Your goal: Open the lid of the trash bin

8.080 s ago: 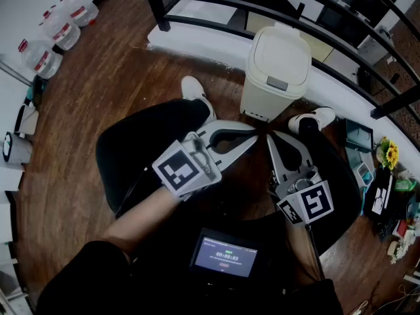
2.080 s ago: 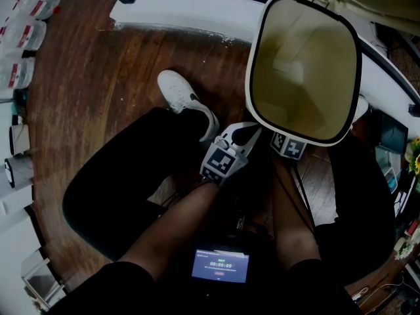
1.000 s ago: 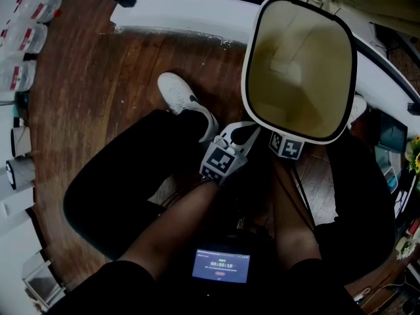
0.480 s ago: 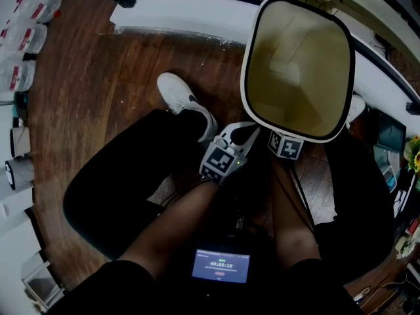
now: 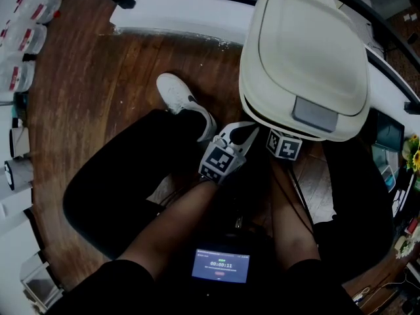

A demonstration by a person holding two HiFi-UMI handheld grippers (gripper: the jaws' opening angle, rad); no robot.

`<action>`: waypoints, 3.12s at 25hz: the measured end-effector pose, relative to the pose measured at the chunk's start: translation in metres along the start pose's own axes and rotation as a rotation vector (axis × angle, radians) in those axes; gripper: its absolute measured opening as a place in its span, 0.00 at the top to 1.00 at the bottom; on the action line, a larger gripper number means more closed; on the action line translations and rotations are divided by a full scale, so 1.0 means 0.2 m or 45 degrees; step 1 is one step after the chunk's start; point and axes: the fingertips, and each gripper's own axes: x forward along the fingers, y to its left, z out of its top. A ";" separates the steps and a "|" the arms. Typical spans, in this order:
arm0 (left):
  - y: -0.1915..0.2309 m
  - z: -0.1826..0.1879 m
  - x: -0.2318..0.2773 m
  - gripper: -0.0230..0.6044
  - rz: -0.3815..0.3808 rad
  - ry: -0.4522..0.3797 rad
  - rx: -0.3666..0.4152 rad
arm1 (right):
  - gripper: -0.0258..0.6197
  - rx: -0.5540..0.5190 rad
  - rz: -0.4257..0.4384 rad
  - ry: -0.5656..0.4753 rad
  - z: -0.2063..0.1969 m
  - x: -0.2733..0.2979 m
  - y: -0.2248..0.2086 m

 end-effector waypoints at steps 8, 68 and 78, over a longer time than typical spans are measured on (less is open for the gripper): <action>-0.02 0.01 -0.02 0.90 -0.001 -0.010 0.018 | 0.93 -0.008 0.005 0.009 0.00 -0.04 0.02; -1.51 1.09 -1.72 0.90 -0.245 -0.452 0.345 | 0.93 -0.735 0.591 -0.924 0.19 -2.90 1.65; -1.51 1.07 -1.70 0.90 -0.248 -0.435 0.346 | 0.93 -0.759 0.595 -0.910 0.19 -2.89 1.64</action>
